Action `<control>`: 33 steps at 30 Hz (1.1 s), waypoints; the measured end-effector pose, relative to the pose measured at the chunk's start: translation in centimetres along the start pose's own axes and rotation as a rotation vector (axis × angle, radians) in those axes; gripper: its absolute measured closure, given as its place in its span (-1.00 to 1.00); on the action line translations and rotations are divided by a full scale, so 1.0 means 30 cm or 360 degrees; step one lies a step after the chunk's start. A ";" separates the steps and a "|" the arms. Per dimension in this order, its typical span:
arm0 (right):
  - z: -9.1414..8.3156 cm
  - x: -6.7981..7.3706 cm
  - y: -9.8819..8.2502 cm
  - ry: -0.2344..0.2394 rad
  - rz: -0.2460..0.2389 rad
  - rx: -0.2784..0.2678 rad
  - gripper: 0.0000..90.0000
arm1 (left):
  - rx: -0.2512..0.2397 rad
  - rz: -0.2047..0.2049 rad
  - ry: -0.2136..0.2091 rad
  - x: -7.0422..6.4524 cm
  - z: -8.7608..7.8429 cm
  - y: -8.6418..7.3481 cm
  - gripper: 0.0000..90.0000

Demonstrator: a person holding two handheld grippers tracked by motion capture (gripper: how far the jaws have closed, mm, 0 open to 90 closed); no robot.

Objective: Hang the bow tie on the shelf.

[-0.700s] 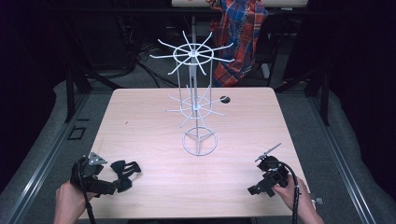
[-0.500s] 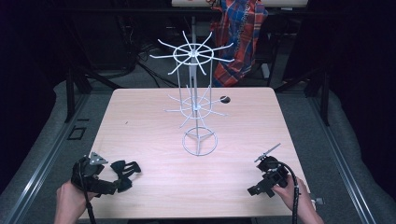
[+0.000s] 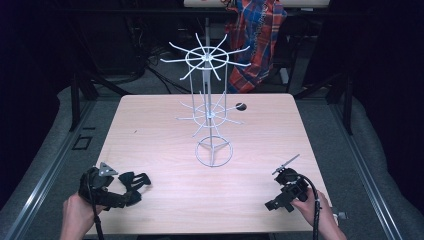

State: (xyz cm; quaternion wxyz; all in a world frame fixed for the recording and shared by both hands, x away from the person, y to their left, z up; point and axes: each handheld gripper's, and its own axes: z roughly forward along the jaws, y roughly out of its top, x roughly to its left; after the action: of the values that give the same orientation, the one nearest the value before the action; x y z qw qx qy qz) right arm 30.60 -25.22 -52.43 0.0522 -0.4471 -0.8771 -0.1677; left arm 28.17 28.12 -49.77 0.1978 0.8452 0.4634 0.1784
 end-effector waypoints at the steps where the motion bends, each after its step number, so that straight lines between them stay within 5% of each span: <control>1: 0.001 0.000 -0.001 0.0008 0.0007 -0.0011 -0.81 | 0.0002 0.0006 0.0003 -0.002 0.000 0.002 -0.99; 33: -0.001 -0.001 0.002 -0.0016 -0.0020 0.0028 -0.81 | 0.0075 0.0201 -0.0088 -0.103 0.093 0.096 -0.98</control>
State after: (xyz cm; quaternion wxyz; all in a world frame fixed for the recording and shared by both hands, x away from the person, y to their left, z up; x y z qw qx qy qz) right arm 30.67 -25.23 -52.39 0.0506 -0.4420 -0.8815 -0.1580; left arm 30.01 23.60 -51.09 0.1791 0.8817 0.4075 0.1561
